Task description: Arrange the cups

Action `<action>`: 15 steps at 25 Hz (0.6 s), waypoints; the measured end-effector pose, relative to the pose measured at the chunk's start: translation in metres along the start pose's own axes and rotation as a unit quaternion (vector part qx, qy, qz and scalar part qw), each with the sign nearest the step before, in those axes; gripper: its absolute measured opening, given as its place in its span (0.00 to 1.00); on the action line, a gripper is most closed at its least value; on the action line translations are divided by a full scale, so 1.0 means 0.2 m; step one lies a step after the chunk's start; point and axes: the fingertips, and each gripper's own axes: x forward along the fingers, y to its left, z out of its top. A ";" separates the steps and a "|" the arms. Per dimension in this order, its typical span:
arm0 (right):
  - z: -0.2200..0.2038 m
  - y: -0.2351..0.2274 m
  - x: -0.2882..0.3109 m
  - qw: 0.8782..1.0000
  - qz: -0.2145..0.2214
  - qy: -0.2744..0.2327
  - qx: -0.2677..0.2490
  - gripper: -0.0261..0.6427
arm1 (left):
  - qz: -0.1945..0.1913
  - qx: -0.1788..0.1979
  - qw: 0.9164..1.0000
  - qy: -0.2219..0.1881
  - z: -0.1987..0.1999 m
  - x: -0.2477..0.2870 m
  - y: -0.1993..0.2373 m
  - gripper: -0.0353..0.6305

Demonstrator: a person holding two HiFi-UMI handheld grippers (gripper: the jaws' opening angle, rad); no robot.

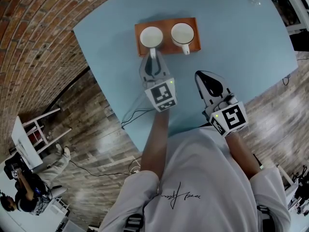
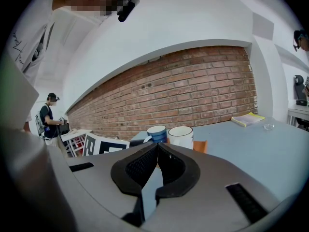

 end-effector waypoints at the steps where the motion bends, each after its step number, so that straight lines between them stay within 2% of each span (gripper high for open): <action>1: 0.00 0.00 0.00 1.000 0.000 0.000 0.000 0.07 | 0.001 0.000 1.000 0.000 0.00 0.00 0.00 0.14; 7: -0.01 0.00 -0.01 1.000 -0.002 0.000 0.000 0.07 | 0.004 0.011 1.000 -0.004 0.00 0.00 -0.01 0.14; 15: -0.01 -0.01 -0.02 1.000 -0.005 -0.002 0.001 0.07 | -0.018 0.032 0.999 -0.005 -0.01 0.00 -0.05 0.18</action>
